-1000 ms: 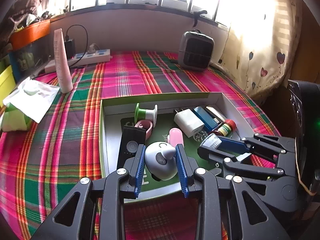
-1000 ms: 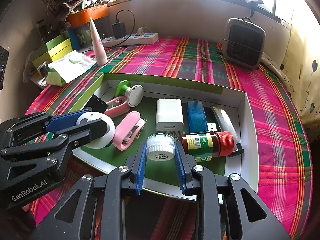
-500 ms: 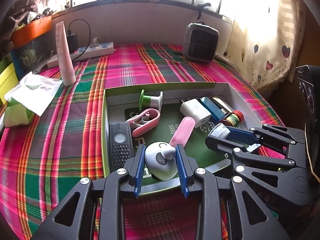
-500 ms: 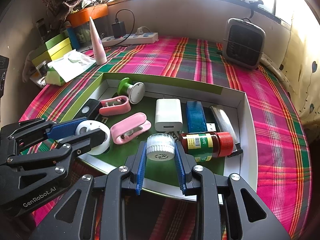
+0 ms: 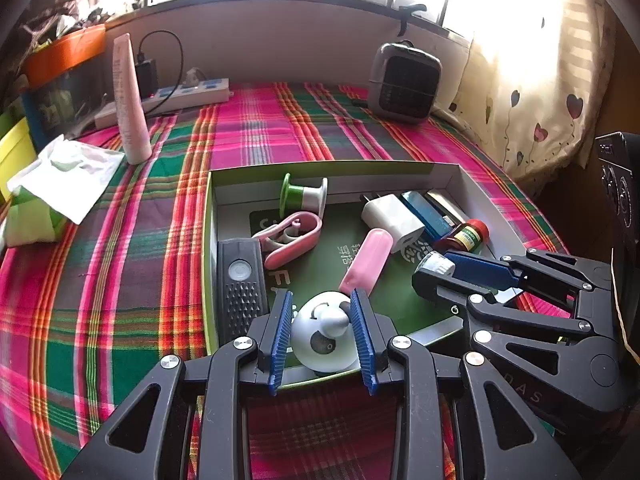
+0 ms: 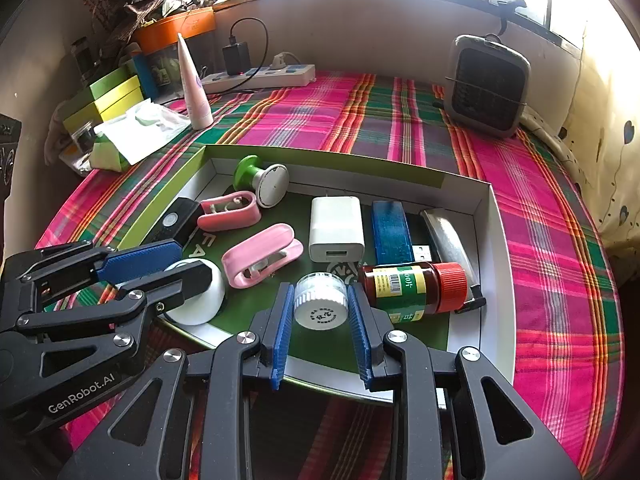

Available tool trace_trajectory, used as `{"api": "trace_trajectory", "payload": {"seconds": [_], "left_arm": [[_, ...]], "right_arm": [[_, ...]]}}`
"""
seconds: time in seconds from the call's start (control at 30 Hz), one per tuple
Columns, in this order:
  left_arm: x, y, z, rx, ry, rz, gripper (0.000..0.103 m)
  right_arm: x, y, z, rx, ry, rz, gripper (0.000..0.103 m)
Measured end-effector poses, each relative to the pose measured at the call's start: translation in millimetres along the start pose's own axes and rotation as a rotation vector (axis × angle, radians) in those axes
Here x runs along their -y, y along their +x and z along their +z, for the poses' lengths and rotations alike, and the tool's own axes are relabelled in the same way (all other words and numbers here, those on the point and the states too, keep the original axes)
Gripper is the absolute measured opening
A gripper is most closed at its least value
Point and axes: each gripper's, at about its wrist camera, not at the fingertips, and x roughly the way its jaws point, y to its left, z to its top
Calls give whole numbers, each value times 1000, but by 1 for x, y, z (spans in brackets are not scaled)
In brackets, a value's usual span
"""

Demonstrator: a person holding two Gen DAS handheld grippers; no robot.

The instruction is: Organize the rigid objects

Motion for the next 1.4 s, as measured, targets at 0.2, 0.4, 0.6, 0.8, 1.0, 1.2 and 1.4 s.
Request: {"api": "trace_trajectory", "payload": {"seconds": [0.2, 0.4, 0.6, 0.8, 1.0, 1.2, 1.4], "left_arm": [[0, -2, -1, -3, -6, -1, 29], [1, -8, -2, 11, -17, -6, 32], [2, -17, -5, 23, -17, 1, 35], [6, -32, -9, 44, -26, 6, 37], [7, -47, -16, 63, -40, 15, 40], [10, -60, -29, 66, -45, 31, 43], [8, -67, -44, 58, -64, 42, 43]], "right_arm": [[0, -1, 0, -1, 8, 2, 31], [1, -4, -2, 6, 19, 1, 35], [0, -13, -6, 25, 34, 7, 40], [-2, -27, -11, 56, 50, 11, 42], [-3, -46, -20, 88, 67, 5, 43], [-5, -60, -30, 107, 83, -3, 43], [-6, -67, -44, 101, 83, -23, 44]]}}
